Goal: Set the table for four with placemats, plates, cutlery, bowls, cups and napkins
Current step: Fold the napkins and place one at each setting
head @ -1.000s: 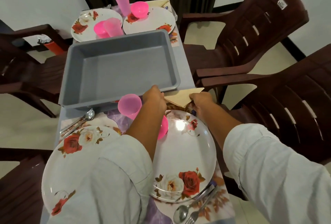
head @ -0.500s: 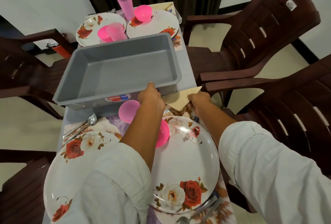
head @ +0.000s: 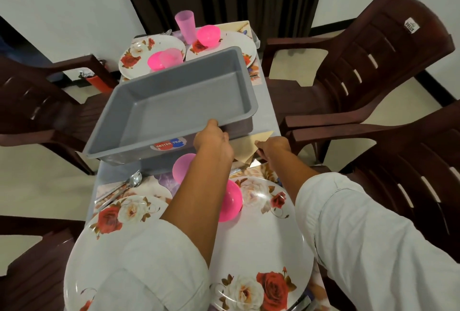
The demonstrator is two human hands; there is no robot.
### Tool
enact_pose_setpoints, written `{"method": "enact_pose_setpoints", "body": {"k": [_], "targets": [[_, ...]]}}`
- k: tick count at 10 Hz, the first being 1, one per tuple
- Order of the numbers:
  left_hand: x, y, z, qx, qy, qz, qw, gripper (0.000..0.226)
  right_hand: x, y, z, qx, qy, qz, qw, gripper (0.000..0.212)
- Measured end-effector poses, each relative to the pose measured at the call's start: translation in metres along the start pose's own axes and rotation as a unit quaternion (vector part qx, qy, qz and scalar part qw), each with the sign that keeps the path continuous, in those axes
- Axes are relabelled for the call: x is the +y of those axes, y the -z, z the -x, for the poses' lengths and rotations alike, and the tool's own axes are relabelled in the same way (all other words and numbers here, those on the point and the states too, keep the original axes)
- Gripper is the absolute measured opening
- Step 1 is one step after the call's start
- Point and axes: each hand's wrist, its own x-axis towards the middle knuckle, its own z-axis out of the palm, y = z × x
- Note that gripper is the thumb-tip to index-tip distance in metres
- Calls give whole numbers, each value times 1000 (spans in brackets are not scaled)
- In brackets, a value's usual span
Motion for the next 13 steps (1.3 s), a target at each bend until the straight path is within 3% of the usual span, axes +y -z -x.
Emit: {"method": "enact_pose_setpoints", "body": {"k": [1,2,5,6,7,8,9,10,11,12,13], "targets": [[-3,1,-4,-18,-15,66,998,14,-10,-4,-3,2,82,267,960,59],[-1,2,-5,-30,-26,109,993,19,-6,-10,-13,63,101,327,938,51],[3,6,-3,-47,-30,119,991,10,-16,-4,-3,79,53,372,923,61],[3,7,-2,-45,-32,117,992,18,-14,3,-3,48,69,335,939,50],[4,8,2,-41,-42,102,993,22,-13,9,1,77,88,264,957,43],[4,12,2,-40,-55,72,995,16,-22,9,14,83,115,116,983,50],[4,19,7,-48,-74,50,995,9,-47,15,42,-26,100,-149,983,52],[3,27,12,-58,-105,29,992,14,-72,38,81,-107,133,-189,967,66],[-3,36,25,-72,-132,1,989,9,-88,56,116,-154,166,-140,964,64],[-11,43,36,-102,-157,10,982,6,-93,72,143,-150,199,-54,967,48],[-22,46,50,-144,-165,-4,976,8,-88,90,161,-98,227,-21,969,35]]}}
